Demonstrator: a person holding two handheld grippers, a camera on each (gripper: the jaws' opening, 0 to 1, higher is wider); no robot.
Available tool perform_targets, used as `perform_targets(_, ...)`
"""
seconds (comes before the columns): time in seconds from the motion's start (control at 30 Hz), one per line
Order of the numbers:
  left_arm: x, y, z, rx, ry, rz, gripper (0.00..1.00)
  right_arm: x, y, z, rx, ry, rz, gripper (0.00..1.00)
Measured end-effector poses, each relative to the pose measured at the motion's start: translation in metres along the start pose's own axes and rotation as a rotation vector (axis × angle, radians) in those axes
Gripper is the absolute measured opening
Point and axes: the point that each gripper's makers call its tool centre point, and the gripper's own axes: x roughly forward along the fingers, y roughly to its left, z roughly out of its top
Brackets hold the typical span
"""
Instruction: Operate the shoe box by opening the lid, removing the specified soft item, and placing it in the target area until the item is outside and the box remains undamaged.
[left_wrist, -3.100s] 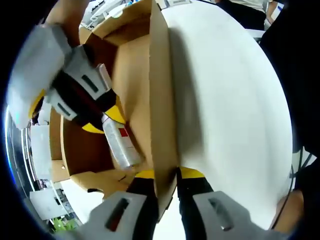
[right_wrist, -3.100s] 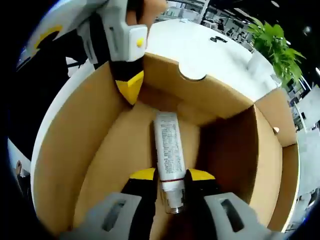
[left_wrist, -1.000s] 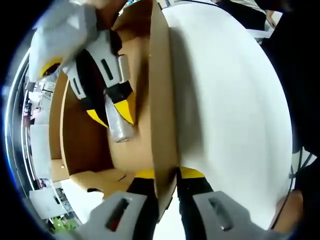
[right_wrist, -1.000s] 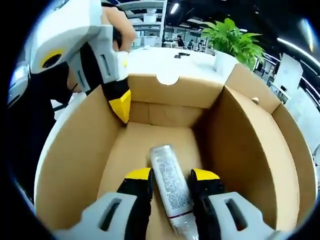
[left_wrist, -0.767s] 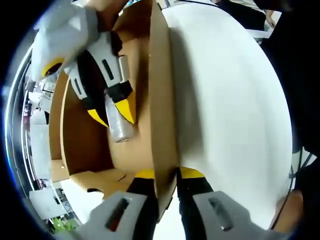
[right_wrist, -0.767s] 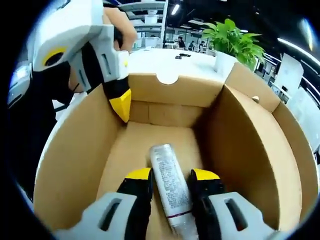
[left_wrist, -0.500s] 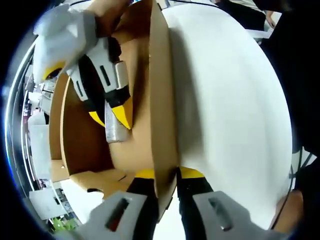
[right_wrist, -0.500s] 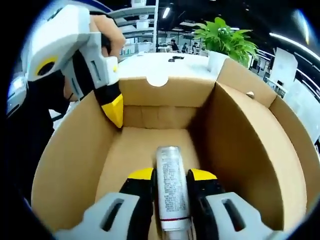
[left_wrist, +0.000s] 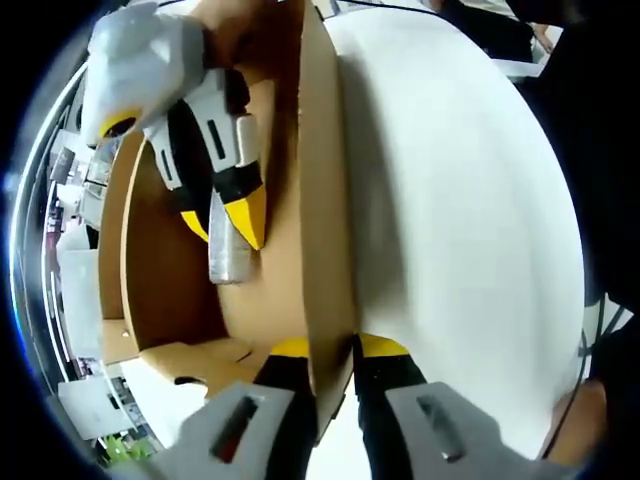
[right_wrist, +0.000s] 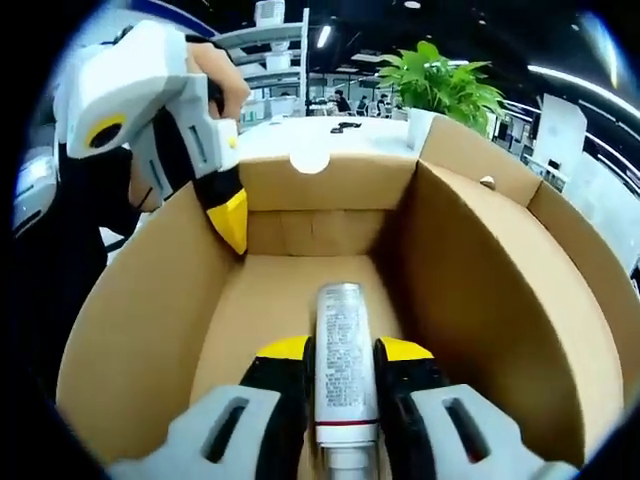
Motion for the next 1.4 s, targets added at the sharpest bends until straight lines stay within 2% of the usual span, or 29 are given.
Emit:
perform_targets(0.57, 0.0, -0.005, 0.001, -0.002, 0.009, 0.003, 0.1, 0.001, 0.0, 0.001, 0.003, 0.007, -0.024, 0.22)
perform_targets(0.73, 0.0, -0.005, 0.0, -0.004, 0.01, 0.004, 0.1, -0.002, -0.007, 0.0, -0.005, 0.019, -0.055, 0.22)
perform_targets(1.2, 0.0, -0.006, 0.001, -0.002, 0.009, 0.003, 0.1, -0.015, -0.008, 0.021, 0.002, -0.011, -0.094, 0.22)
perform_targets(1.4, 0.0, -0.006, 0.001, -0.002, 0.008, 0.003, 0.1, -0.027, -0.006, 0.033, 0.002, -0.033, -0.122, 0.22)
